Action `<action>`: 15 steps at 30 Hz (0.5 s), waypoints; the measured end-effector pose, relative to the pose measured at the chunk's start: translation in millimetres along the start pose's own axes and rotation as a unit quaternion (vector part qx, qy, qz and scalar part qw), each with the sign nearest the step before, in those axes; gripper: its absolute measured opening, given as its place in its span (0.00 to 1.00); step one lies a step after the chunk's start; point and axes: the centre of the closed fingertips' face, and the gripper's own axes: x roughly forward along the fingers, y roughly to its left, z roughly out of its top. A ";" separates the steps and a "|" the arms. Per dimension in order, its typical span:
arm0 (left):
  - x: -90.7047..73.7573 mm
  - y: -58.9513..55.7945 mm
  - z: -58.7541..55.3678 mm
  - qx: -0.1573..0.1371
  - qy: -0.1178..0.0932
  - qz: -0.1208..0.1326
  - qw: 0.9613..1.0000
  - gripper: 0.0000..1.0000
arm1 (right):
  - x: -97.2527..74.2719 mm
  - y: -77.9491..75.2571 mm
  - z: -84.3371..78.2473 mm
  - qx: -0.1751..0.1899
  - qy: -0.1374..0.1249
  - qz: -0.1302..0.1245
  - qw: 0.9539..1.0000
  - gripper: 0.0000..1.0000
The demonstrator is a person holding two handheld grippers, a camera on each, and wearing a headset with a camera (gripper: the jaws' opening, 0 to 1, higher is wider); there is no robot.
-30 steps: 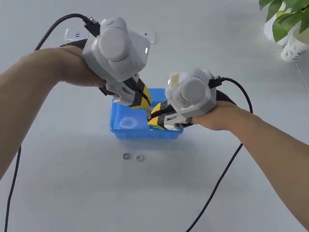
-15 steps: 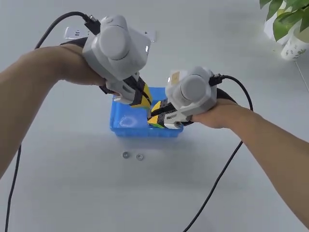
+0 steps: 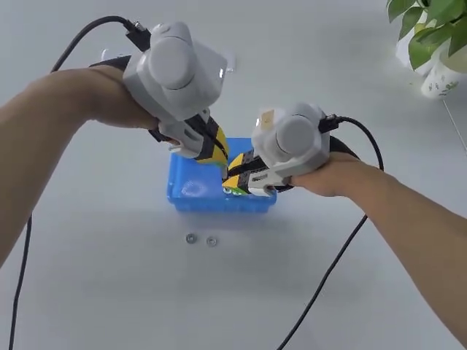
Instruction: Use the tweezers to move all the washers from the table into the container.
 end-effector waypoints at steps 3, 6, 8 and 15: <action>-3.6 -2.4 3.4 0.000 -0.001 0.000 1.000 0.04 | -2.7 0.9 2.8 -0.004 -0.002 -0.002 1.000 0.11; -8.0 -4.0 7.1 0.002 -0.003 0.003 1.000 0.04 | -6.3 0.5 6.0 -0.009 -0.006 -0.007 1.000 0.11; -11.5 -5.3 9.8 0.003 -0.003 0.004 1.000 0.04 | -9.4 1.0 8.8 -0.011 -0.009 -0.009 1.000 0.11; -24.3 -8.7 19.0 0.009 -0.003 0.012 1.000 0.04 | -19.7 2.5 20.8 -0.019 -0.019 -0.020 0.999 0.11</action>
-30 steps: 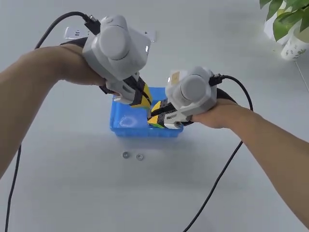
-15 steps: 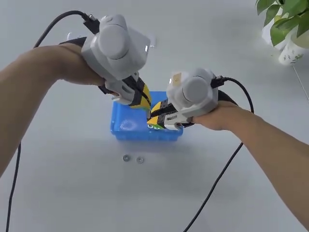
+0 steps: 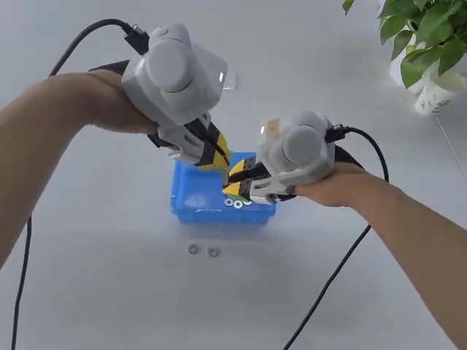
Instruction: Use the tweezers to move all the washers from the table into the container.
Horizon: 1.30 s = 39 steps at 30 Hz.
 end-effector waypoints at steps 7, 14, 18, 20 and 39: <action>-8.3 -8.1 8.5 0.004 -0.002 0.002 1.000 0.04 | -8.9 5.5 9.1 -0.003 -0.008 -0.005 1.000 0.11; -16.5 -16.7 15.6 0.009 0.005 0.000 1.000 0.04 | -16.0 13.4 17.6 -0.010 -0.015 -0.010 1.000 0.12; -17.4 -22.0 16.9 0.011 0.007 0.001 1.000 0.04 | -17.3 17.8 18.6 -0.012 -0.015 -0.012 1.000 0.12; -17.7 -25.4 16.8 0.011 0.007 0.000 1.000 0.04 | -17.6 21.9 18.9 -0.012 -0.016 -0.011 1.000 0.12; -6.4 -59.2 -2.5 -0.016 -0.002 -0.006 1.000 0.04 | -1.4 60.7 8.9 -0.007 -0.009 0.016 1.000 0.12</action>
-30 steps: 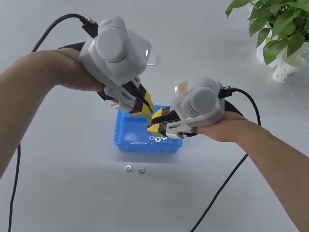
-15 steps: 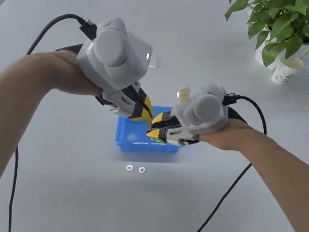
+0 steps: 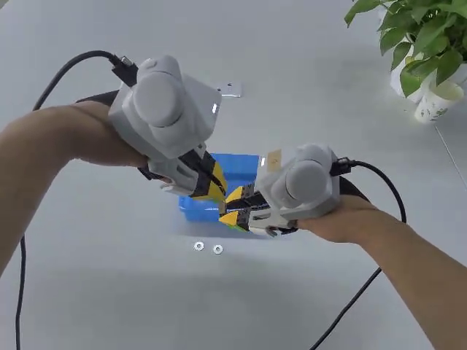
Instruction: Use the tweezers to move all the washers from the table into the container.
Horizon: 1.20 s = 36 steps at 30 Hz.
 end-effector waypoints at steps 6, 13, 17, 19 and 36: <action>5.8 -7.6 -7.4 -0.009 0.000 -0.003 1.000 0.04 | 8.3 8.3 -4.7 0.000 0.003 0.009 1.000 0.12; 14.5 -15.2 -14.8 -0.016 0.000 -0.007 1.000 0.04 | 16.8 17.2 -12.7 0.007 0.007 0.019 1.000 0.12; 18.5 -17.3 -17.6 -0.018 0.000 -0.008 1.000 0.04 | 19.8 19.5 -16.6 0.008 0.011 0.023 1.000 0.12; 20.7 -17.8 -19.2 -0.019 0.000 -0.009 1.000 0.04 | 21.7 20.3 -19.4 0.009 0.012 0.024 1.000 0.12; 36.7 -24.2 -29.9 -0.028 -0.001 -0.010 1.000 0.04 | 33.5 28.1 -32.8 0.015 0.020 0.038 0.999 0.12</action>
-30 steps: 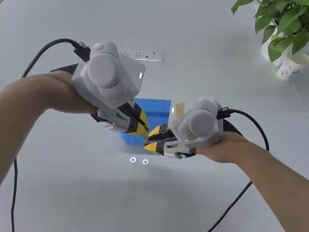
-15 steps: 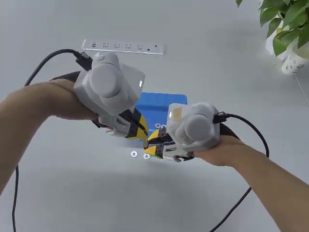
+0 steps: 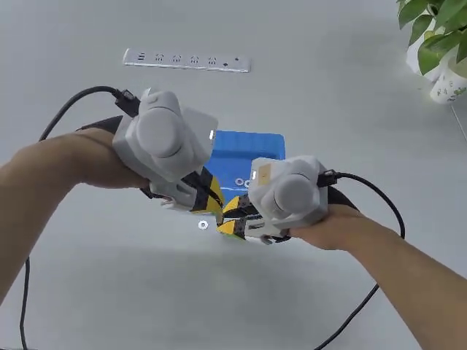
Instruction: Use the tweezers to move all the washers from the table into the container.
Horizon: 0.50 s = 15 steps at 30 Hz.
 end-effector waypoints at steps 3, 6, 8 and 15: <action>1.2 -0.1 0.5 -0.001 -0.002 0.001 1.000 0.04 | 0.9 0.2 -1.5 -0.001 0.002 0.001 1.000 0.12; 1.3 -0.1 1.3 -0.003 -0.004 0.001 1.000 0.04 | 0.9 0.1 -1.6 0.001 0.001 0.002 1.000 0.12; 1.2 0.4 1.7 -0.003 -0.005 0.001 1.000 0.04 | 0.9 0.2 -1.7 0.002 0.001 0.002 1.000 0.12; 0.6 0.5 1.6 -0.005 -0.005 0.000 1.000 0.04 | 2.7 0.9 -2.8 0.004 0.002 0.006 1.000 0.12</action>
